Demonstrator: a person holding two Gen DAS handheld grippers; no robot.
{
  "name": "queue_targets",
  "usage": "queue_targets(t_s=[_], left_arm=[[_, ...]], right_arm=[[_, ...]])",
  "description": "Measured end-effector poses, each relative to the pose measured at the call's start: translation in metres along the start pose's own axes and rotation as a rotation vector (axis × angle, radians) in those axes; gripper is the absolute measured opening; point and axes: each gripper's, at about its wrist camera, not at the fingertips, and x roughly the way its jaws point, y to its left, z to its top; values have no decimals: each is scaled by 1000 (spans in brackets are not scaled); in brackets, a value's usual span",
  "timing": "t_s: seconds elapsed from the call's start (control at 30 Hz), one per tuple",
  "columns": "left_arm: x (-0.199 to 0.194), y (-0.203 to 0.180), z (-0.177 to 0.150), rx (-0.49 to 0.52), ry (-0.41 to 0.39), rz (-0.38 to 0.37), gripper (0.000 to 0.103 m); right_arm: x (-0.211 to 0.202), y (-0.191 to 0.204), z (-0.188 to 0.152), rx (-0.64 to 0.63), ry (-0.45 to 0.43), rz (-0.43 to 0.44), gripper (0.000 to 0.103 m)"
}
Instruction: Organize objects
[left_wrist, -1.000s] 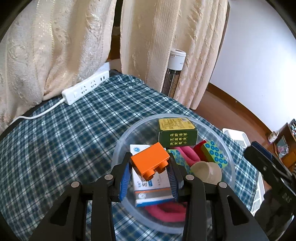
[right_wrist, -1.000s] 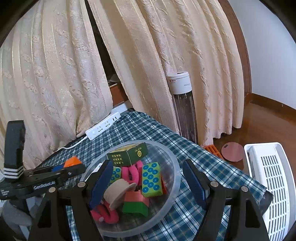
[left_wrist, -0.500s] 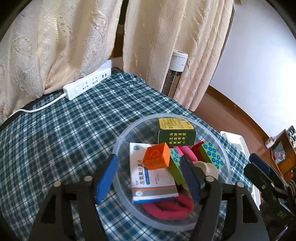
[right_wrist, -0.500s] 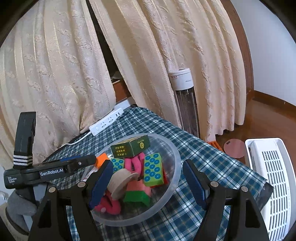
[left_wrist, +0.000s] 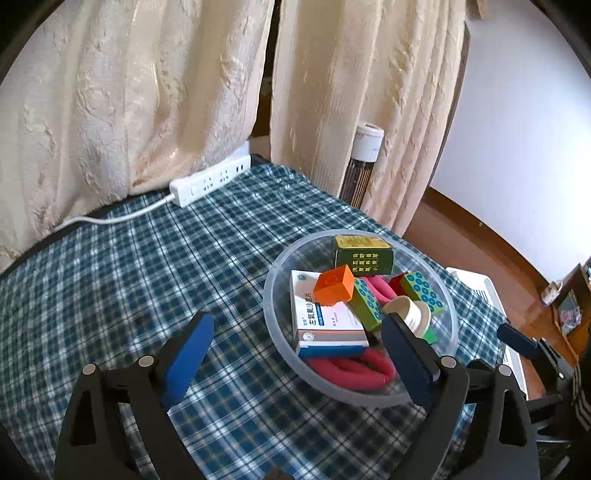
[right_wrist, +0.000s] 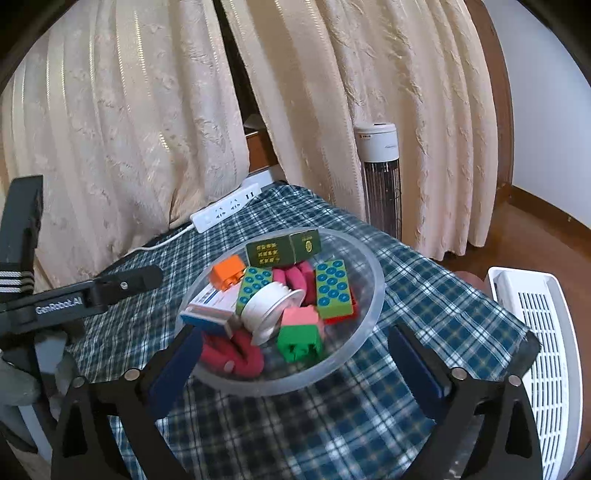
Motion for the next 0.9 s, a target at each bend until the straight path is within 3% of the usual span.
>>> queue_targets(t_s=[0.33, 0.53, 0.7, 0.9], left_arm=[[-34, -16, -16, 86, -88, 11, 98], [-45, -19, -23, 87, -104, 51, 100], [-48, -23, -28, 111, -101, 159, 100], [-50, -24, -33, 115, -94, 154, 100]], right_arm=[[-20, 14, -3, 6, -24, -71, 103], [-30, 21, -5, -20, -35, -117, 103], [-35, 26, -6, -41, -36, -137, 103], [-37, 28, -6, -48, -34, -148, 103]])
